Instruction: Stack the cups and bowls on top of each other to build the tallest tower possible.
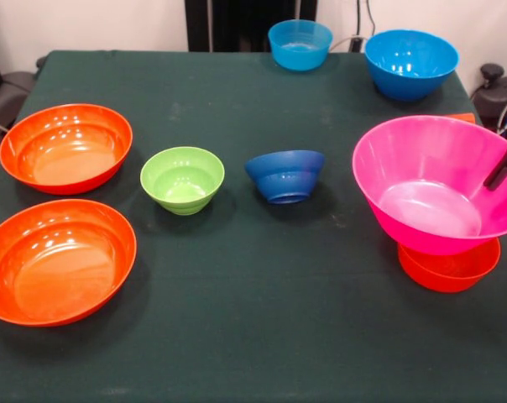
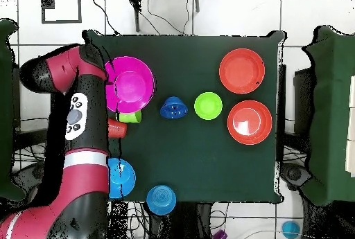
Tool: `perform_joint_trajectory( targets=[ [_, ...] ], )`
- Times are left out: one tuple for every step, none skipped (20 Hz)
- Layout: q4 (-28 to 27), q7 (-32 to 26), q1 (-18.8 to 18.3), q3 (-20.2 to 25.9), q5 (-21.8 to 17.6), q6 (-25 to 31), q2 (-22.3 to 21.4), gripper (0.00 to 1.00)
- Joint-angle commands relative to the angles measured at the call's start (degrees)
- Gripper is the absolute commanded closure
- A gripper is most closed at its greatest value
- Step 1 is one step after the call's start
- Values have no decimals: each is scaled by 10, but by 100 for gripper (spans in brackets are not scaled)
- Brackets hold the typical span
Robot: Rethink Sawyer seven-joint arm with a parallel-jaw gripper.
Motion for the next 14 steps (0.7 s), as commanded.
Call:
perform_joint_trajectory(
  targets=[
    [-8,137,10,24,11,-38,42,0],
    [-3,136,10,23,12,-43,41,0],
    [-3,136,10,23,13,-44,41,0],
    [6,136,10,22,14,-49,38,0],
    [7,137,10,21,15,-51,38,0],
    [12,139,11,20,17,-57,37,0],
    [13,140,12,19,18,-60,38,0],
    [11,144,12,18,20,-63,42,0],
    [9,144,12,17,22,-64,44,0],
    [6,144,13,16,23,-67,48,0],
    [4,144,13,14,25,-67,51,0],
    [3,144,14,12,28,-68,52,0],
    [2,144,15,11,31,-68,53,0],
    [0,143,15,9,33,-66,54,0]
  ],
)
